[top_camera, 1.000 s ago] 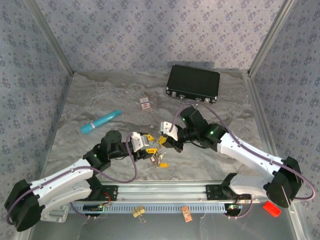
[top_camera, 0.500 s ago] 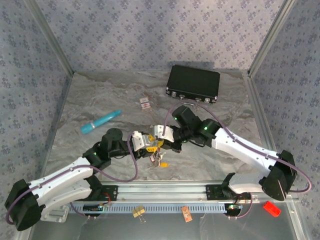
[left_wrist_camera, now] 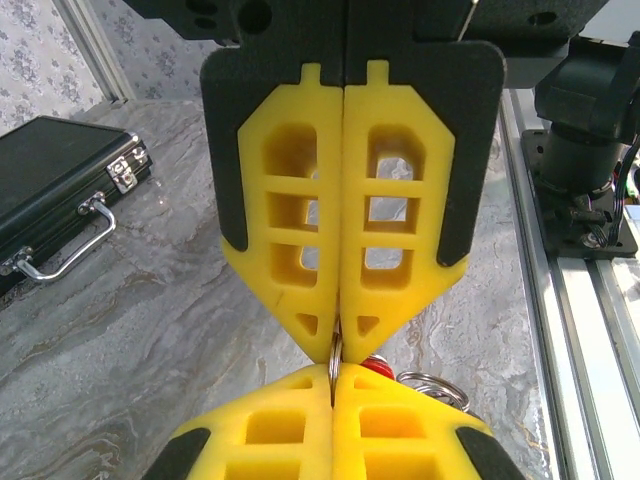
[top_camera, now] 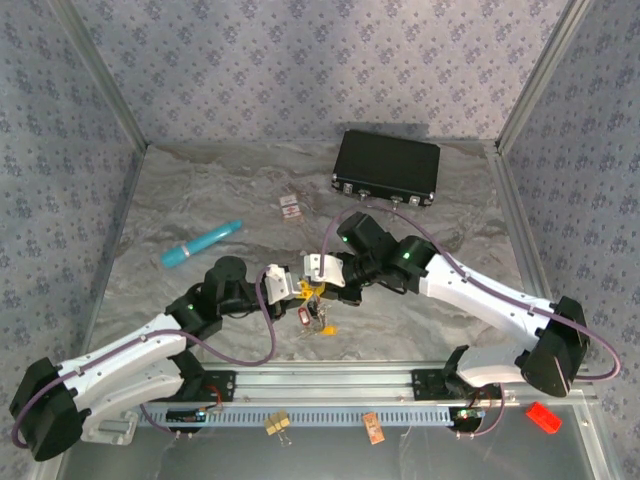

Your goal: Put the keys on the keyring

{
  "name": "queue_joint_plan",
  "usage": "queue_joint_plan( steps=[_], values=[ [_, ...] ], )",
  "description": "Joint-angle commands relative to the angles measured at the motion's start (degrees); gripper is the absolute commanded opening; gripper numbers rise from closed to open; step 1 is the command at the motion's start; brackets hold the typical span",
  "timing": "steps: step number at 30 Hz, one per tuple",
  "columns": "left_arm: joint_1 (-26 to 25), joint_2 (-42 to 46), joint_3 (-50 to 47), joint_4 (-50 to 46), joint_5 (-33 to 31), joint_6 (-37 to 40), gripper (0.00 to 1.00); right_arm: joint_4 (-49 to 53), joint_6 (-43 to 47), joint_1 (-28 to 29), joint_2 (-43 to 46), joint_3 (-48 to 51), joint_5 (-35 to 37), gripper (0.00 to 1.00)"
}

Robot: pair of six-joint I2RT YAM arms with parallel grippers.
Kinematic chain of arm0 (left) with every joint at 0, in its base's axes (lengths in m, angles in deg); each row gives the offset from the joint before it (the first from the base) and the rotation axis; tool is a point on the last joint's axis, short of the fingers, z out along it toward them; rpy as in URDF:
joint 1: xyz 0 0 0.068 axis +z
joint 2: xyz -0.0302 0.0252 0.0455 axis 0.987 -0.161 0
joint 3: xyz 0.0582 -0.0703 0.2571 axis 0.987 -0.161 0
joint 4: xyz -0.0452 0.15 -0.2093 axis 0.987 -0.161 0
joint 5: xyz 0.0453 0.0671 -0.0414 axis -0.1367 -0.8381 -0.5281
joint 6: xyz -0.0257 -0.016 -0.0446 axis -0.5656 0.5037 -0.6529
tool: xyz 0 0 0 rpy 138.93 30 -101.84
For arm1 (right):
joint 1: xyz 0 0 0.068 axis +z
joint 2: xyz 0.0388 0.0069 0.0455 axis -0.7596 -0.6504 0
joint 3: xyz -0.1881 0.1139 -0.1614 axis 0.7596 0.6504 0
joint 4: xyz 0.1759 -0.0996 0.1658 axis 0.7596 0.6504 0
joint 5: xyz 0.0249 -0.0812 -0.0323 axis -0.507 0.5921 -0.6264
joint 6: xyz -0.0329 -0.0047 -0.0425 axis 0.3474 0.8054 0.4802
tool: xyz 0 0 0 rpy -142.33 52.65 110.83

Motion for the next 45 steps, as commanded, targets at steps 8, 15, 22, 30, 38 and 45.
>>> queue_joint_plan(
  steps=[8, 15, 22, 30, 38, 45],
  values=[
    [-0.07, 0.49, -2.61, 10.24, 0.31, -3.37, 0.00, -13.13, -11.14, -4.27, 9.21, 10.52, -6.89, 0.35],
    [-0.05, 1.52, -4.03, 11.94, 0.17, -3.71, 0.00, -19.51, -15.88, -5.93, 13.50, 17.64, -6.46, 0.36],
    [-0.13, 1.69, -4.37, 12.63, 0.59, -4.18, 0.00, -21.81, -17.47, -6.07, 12.76, 18.30, -8.87, 0.36],
    [-0.12, 1.56, -4.22, 12.72, 1.05, -4.23, 0.00, -22.07, -16.95, -5.49, 10.11, 16.62, -10.20, 0.31],
    [-0.07, 1.67, -4.22, 12.34, 1.40, -4.02, 0.00, -21.30, -16.19, -5.49, 8.61, 15.68, -10.49, 0.11],
    [-0.06, 1.86, -3.97, 12.68, 2.06, -4.15, 0.00, -19.61, -15.89, -5.62, 7.08, 14.74, -10.86, 0.00]
  ],
)
